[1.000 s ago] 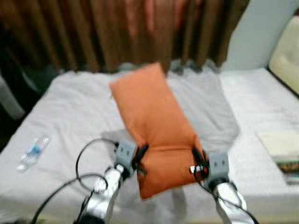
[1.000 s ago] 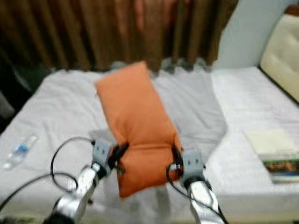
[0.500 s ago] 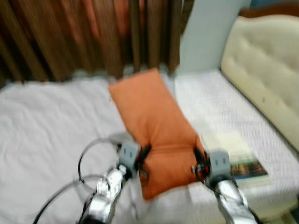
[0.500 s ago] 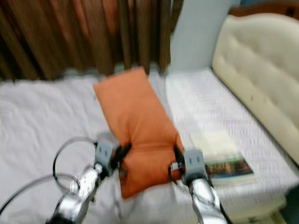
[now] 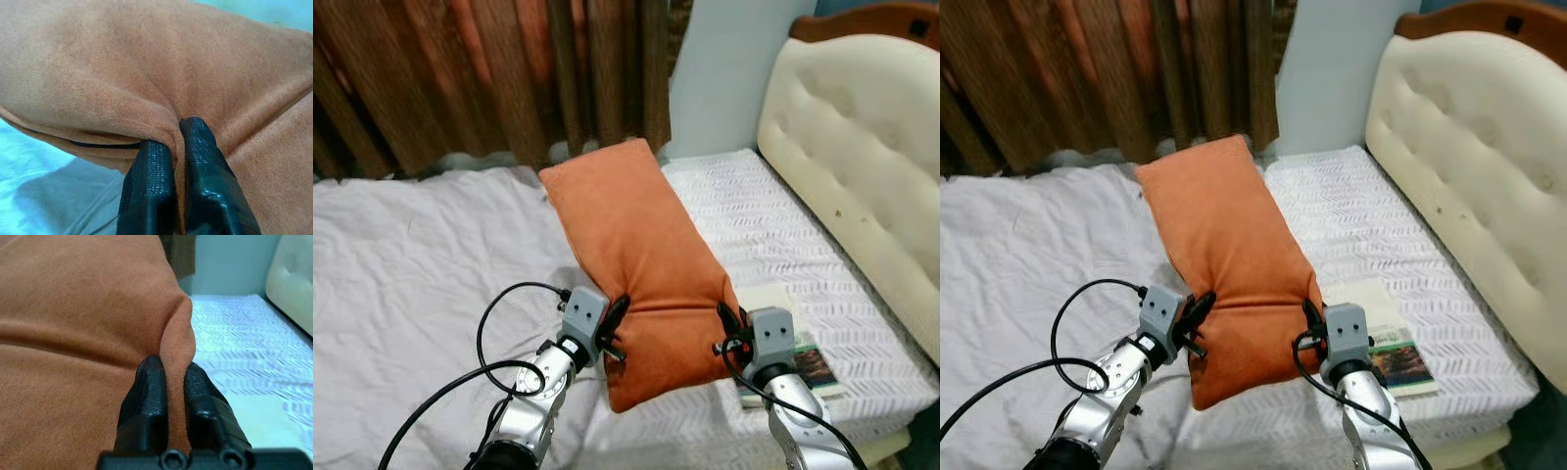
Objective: Clean up the room
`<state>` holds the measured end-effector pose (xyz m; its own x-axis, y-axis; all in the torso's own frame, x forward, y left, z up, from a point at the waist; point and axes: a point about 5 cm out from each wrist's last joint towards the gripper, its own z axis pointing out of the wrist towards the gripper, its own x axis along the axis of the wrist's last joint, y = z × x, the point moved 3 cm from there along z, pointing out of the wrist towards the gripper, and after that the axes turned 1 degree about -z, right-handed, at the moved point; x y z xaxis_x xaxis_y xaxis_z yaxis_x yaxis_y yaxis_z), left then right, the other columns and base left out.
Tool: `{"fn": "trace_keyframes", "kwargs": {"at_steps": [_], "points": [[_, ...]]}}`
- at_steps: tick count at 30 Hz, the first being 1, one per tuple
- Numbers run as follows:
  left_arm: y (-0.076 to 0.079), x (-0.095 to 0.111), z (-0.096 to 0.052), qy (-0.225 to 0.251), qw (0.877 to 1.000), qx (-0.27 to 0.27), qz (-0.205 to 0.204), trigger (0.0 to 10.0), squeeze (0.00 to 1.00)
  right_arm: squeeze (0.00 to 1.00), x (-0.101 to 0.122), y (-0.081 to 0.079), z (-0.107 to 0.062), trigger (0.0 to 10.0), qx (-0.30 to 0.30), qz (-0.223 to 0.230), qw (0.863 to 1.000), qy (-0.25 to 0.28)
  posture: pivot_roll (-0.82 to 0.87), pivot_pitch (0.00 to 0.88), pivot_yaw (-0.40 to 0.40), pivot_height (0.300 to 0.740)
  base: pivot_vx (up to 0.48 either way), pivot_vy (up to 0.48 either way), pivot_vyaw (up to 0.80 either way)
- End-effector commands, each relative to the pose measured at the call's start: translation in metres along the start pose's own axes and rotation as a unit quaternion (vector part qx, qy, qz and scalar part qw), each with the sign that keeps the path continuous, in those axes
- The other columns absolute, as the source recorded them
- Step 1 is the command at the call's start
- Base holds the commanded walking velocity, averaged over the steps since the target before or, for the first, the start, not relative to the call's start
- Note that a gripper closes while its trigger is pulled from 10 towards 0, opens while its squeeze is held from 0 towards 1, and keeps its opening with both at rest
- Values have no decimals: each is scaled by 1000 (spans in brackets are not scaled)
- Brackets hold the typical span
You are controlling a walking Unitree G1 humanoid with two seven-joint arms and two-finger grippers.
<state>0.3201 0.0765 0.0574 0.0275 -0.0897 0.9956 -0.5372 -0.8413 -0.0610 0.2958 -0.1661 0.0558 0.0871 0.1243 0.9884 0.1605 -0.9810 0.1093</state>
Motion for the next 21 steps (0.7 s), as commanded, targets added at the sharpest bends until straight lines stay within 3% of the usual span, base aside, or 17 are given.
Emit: {"fn": "trace_keyframes", "kwargs": {"at_steps": [1, 21], "points": [[-15, 8, -3, 18, 999, 28, 9, 10000, 0, 0, -1, 34, -7, 10000, -63, -8, 998, -5, -136, 8, 32, 740, 304, -368, 0], [-11, 3, -3, 7, 1000, 4, 10, 10000, 0, 0, -7, 34, -11, 10000, -53, -11, 998, -18, -136, 0, 27, 740, 305, -367, 0]]}}
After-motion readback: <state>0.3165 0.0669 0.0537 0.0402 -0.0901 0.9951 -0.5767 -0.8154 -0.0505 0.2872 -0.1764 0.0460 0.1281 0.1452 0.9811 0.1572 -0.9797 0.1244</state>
